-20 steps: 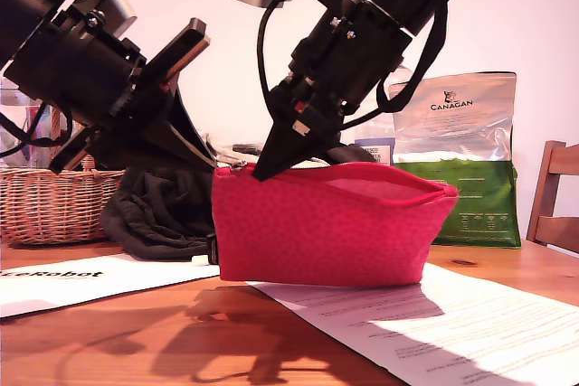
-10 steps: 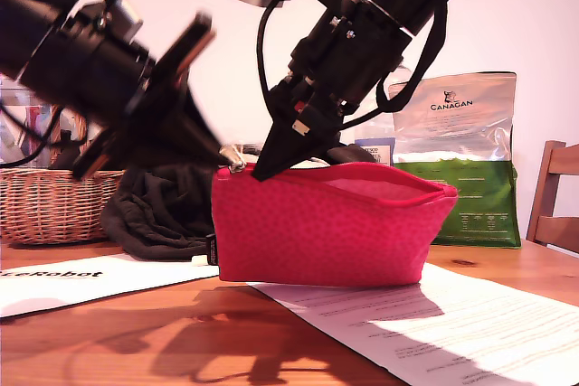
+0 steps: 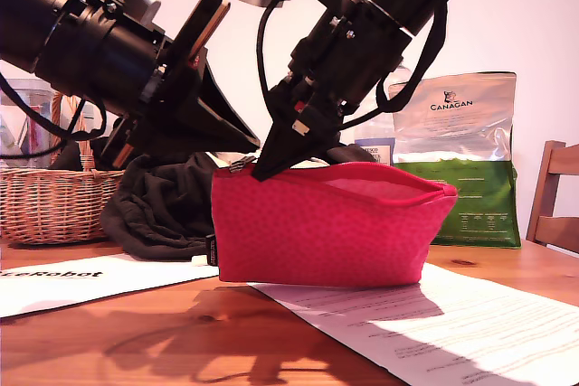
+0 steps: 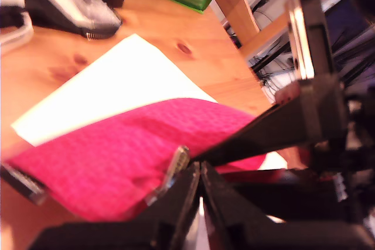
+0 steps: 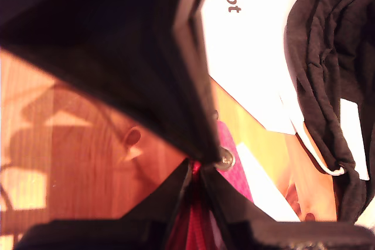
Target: Close the zipper in the zip bag in front of you
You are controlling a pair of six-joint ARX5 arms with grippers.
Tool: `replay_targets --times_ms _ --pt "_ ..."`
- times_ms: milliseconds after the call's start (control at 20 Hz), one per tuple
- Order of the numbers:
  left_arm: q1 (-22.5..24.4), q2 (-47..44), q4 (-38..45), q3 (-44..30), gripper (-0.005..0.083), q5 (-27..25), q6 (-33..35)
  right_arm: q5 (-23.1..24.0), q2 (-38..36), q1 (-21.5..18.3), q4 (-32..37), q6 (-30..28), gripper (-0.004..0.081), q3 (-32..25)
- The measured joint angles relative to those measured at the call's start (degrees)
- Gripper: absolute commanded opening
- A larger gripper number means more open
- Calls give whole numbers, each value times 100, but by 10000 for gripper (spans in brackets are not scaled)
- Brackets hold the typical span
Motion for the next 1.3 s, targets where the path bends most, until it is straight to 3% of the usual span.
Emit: replay_targets --times_ms 200,300,450,500,700,1000,1200,1300 --pt "35 -236 -116 4 -20 26 929 0 0 4 -59 0 -12 0" --pt "33 -544 -391 37 7 39 1759 0 0 4 -59 0 -12 0" --pt "33 -636 -1064 155 148 -52 3366 0 0 4 -59 0 -12 0" --pt "33 -599 -1338 157 206 -55 3473 0 0 4 -63 0 -12 0" --pt "31 -374 -1596 155 246 -328 5147 4 2 4 -74 0 -12 0" --pt "26 -361 -1453 155 256 -610 5869 0 2 11 -70 0 -12 0" --pt "26 -50 -1325 155 256 -608 5901 0 2 11 -52 0 -12 0" --pt "20 103 -1298 155 209 -579 5901 0 2 11 -50 0 -12 0"
